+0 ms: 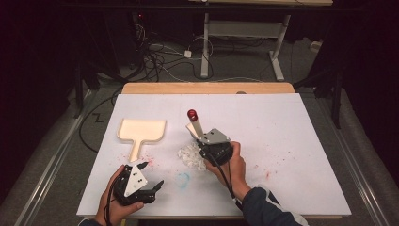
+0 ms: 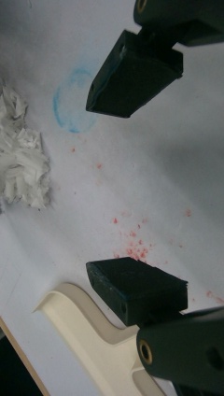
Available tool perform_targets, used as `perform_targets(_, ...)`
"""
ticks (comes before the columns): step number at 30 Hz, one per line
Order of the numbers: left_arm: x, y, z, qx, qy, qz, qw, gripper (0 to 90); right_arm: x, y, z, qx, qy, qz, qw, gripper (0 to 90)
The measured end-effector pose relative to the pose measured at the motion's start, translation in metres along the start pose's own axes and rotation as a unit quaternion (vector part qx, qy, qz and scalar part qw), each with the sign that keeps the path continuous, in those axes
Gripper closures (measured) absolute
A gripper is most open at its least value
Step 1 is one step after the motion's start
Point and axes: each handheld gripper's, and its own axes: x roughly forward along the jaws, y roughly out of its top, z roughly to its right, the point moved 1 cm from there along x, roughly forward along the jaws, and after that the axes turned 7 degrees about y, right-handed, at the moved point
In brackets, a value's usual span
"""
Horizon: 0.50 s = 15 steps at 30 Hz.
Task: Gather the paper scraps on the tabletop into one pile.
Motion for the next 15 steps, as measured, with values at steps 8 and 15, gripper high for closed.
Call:
perform_targets(8, 0.002, 0.0, 0.0, 0.001, 0.002, -0.004, 1.0, 19.0, -0.026, 0.0, 0.036, 0.015, -0.017, 0.019, 0.9996, 68.1)
perform_targets(15, 0.003, 0.0, 0.002, 0.004, 0.002, -0.01, 0.9999, 19.0, -0.043, -0.011, 0.053, 0.04, 0.006, 0.027, 0.9988, 68.1)
